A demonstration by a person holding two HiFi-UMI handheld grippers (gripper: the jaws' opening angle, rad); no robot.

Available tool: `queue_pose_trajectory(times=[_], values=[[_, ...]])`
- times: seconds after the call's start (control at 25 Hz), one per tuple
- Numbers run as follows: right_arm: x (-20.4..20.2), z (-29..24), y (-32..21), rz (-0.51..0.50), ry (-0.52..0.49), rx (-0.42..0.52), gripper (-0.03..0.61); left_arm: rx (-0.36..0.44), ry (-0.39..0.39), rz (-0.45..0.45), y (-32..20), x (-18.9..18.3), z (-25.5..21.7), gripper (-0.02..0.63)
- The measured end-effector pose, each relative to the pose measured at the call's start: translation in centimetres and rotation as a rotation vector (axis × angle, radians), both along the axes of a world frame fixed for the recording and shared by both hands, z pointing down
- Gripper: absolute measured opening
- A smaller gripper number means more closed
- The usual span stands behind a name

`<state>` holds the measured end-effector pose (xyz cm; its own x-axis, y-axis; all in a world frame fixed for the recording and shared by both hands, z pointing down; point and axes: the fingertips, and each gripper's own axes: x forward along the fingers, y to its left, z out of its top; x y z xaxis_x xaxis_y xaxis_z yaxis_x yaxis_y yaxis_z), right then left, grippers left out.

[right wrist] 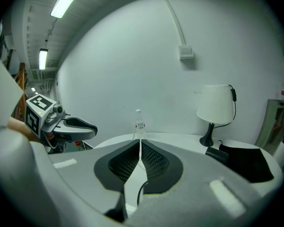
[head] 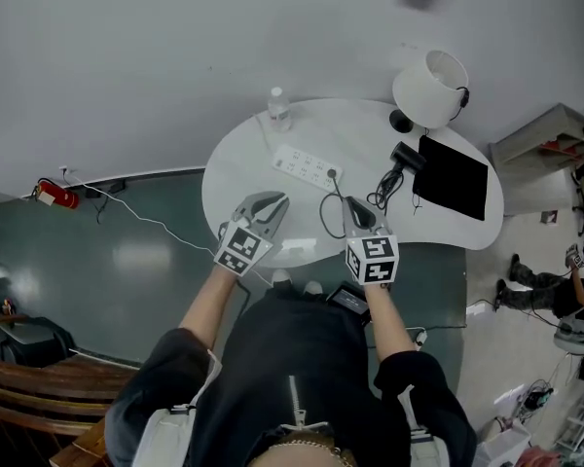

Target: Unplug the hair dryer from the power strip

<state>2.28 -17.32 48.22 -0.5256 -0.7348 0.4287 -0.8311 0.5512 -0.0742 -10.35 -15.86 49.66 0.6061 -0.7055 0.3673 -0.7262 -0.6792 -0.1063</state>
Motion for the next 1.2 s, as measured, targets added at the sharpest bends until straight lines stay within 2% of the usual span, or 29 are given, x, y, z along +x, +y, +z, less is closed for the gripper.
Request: queue_pose_trajectory(times=[0.2,0.32,0.48,0.72,1.0,1.2], values=[[-1.2,0.1,-0.2,0.034,0.006,0.004,0.006,0.016,-0.013,0.051,-0.6,-1.3,0.1,0.037],[-2.0,0.4,-0.4,0.058,-0.001,0.001,0.006,0.023,-0.023,0.091,-0.9,-1.8,0.3,0.128],[-3.3,0.8,-0.1,0.057,0.006,-0.004,0.006,0.035,-0.071,0.133,-0.9,-2.6,0.6,0.165],[-3.8,1.3,-0.1,0.055,0.016,-0.008,0.006,0.074,-0.128,0.209,-1.0,-3.4,0.4,0.254],[-3.2,2.0,-1.2,0.055,0.021,-0.018,0.006,0.111,-0.225,0.32,-2.1,-3.2,1.3,0.301],[-2.6,2.5,-2.6,0.062,0.025,-0.031,0.006,0.111,-0.293,0.378,-3.7,-2.8,1.9,0.311]])
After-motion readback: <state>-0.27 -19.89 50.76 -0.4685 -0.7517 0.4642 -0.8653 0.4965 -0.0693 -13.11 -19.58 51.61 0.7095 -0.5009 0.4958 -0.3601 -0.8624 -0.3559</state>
